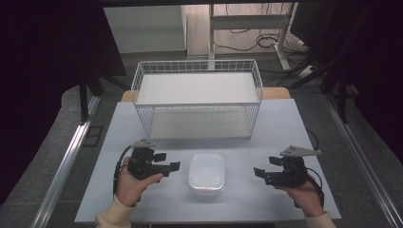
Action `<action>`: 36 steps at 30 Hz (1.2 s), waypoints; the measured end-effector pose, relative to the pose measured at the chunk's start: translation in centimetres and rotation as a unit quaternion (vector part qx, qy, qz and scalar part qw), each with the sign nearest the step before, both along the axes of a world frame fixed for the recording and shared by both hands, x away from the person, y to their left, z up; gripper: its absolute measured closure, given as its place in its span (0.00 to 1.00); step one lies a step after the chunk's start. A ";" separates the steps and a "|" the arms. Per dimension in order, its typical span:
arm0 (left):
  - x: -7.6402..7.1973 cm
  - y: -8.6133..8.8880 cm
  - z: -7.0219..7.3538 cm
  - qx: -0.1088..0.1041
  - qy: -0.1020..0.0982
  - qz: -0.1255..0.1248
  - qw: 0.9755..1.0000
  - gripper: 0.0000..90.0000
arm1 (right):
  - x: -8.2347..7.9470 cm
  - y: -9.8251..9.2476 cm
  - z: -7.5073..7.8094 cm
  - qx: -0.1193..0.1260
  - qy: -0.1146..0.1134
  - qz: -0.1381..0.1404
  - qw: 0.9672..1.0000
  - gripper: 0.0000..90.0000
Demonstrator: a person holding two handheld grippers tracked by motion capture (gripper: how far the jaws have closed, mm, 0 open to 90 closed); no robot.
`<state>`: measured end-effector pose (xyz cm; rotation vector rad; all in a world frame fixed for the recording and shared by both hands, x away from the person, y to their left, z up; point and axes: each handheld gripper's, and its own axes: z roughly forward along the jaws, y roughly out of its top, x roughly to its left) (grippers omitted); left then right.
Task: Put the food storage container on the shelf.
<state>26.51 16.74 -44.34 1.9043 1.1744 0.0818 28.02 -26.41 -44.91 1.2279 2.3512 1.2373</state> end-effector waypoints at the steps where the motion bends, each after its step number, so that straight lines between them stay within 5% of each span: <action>1: 0.0 0.0 0.0 -0.007 0.002 0.000 1.000 0.31 | 0.0 0.2 0.1 0.001 0.000 0.002 1.000 0.23; 9: 0.8 0.1 -0.8 -0.053 0.032 -0.006 0.998 0.31 | 0.3 1.8 0.2 0.018 0.021 0.007 1.000 0.24; 20: 1.6 -0.4 -2.2 -0.073 0.062 -0.005 0.995 0.33 | 0.9 4.4 -0.1 0.039 0.050 0.015 0.998 0.25; 36: 3.0 -2.0 -4.2 -0.105 0.111 -0.023 0.988 0.38 | 2.4 8.8 -2.7 0.071 0.125 0.022 0.989 0.34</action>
